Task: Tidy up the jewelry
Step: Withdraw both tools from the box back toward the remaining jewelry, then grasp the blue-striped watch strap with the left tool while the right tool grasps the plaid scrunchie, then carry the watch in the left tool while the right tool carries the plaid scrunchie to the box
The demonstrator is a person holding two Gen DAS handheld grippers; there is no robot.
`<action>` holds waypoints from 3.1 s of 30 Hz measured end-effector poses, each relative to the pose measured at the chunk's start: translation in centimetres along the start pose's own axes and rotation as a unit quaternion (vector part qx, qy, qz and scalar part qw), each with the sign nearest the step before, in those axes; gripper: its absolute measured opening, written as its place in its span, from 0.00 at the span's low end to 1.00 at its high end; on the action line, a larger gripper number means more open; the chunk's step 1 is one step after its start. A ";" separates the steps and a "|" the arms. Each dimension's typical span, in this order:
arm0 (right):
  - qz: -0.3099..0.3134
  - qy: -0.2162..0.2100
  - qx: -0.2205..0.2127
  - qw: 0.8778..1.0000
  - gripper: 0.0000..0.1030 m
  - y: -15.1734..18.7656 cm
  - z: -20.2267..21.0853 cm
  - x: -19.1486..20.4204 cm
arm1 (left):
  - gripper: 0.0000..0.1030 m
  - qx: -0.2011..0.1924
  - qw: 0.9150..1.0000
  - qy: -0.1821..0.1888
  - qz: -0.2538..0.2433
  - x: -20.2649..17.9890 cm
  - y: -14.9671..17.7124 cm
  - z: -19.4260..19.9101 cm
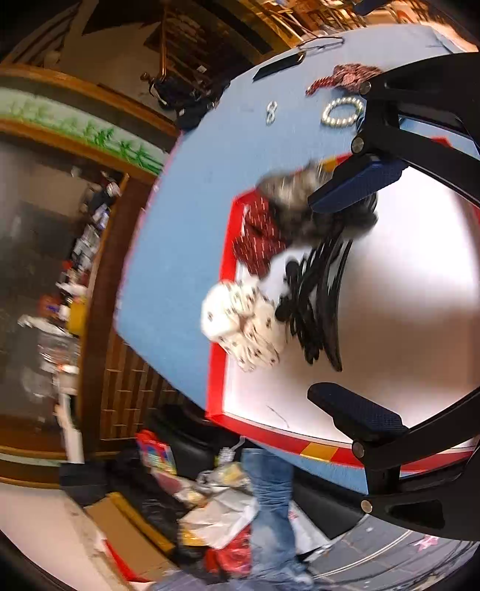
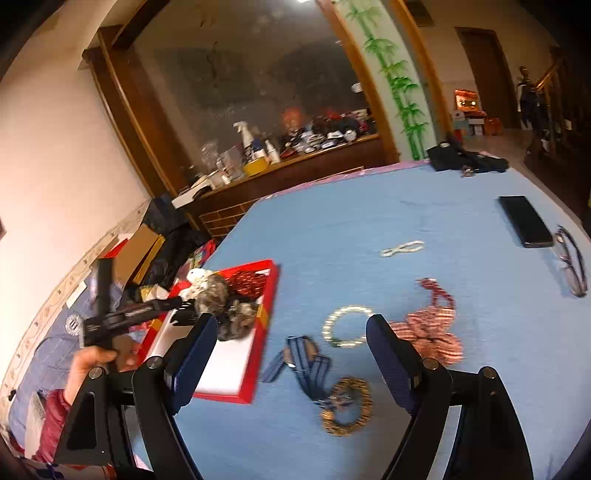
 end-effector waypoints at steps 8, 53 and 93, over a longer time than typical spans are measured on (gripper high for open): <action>-0.057 0.013 0.009 0.998 0.84 3.6 2.2 -5.6 | 0.90 -0.061 0.993 0.071 -0.078 -8.7 6.4 6.5; -0.132 0.043 -0.003 0.990 0.79 6.8 3.0 -12.5 | 0.42 -0.040 0.979 0.145 -0.139 -23.1 10.4 2.0; 0.024 0.109 -0.019 0.994 0.12 1.5 -3.0 -9.4 | 0.42 -0.130 0.980 0.121 -0.087 -19.8 7.0 3.6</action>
Point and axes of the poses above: each gripper's, at about its wrist camera, not at the fingertips, and z roughly against the way its jaws point, x to its left, y to its underside, the point moved 10 cm from there along -z, roughly the way its jaws point, and after that the axes turned 12 degrees about -y, right-handed, at the moved point
